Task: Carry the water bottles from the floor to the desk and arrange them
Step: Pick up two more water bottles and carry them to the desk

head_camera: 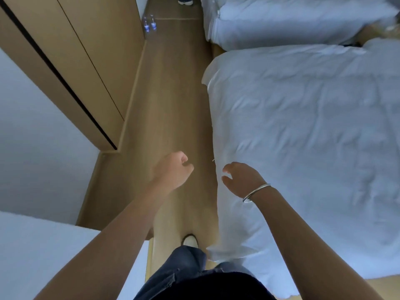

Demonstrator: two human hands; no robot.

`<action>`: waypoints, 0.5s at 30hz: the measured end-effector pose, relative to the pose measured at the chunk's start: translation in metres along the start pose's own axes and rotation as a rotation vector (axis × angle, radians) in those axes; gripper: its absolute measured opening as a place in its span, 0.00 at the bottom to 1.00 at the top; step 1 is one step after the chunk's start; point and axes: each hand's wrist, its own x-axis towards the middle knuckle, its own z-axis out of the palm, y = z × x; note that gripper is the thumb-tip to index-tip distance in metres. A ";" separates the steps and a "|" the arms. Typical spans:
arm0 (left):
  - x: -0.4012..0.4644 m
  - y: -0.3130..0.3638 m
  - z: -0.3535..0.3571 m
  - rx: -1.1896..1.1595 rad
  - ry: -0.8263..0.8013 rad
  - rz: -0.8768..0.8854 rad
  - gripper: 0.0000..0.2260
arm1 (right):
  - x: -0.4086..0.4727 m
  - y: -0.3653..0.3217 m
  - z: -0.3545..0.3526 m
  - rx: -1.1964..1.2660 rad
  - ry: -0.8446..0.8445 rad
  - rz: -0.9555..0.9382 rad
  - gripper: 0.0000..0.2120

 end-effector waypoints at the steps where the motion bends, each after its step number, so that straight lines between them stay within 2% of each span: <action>1: 0.016 0.002 -0.005 -0.004 -0.010 0.004 0.15 | 0.017 -0.001 -0.008 0.008 0.008 0.004 0.15; 10: 0.148 0.011 -0.048 0.004 0.013 -0.032 0.15 | 0.161 -0.010 -0.052 0.039 0.010 -0.062 0.15; 15: 0.250 0.032 -0.065 -0.006 0.038 -0.058 0.14 | 0.259 -0.005 -0.089 0.059 0.017 -0.114 0.16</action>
